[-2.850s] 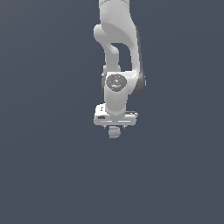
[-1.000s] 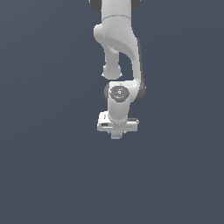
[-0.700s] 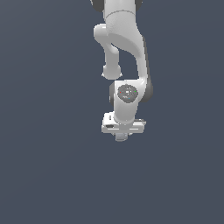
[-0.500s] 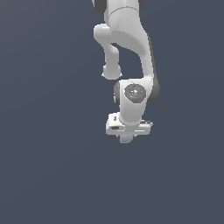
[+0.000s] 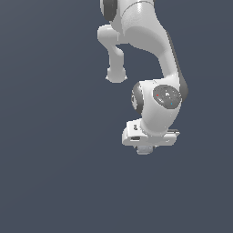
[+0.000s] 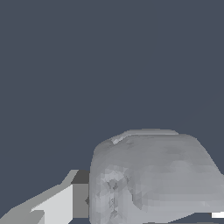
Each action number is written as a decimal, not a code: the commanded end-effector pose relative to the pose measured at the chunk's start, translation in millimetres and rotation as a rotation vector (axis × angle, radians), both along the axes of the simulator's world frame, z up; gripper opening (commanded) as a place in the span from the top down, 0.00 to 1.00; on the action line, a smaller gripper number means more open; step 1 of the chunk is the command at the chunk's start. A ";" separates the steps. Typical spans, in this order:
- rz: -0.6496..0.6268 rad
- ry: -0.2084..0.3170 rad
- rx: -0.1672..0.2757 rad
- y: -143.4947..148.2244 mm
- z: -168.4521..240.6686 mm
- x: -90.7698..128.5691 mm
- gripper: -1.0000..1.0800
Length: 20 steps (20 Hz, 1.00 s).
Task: Pick up the object and move it to a goal position.
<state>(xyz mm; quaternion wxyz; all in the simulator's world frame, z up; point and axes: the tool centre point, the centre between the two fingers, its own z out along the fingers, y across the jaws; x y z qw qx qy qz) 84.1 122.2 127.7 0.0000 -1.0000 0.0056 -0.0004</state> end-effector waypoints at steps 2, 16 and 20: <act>-0.001 0.000 0.000 14.4 11.8 13.1 1.00; -0.001 0.000 0.000 45.9 36.9 43.4 1.00; -0.001 0.000 0.000 48.4 38.8 46.0 1.00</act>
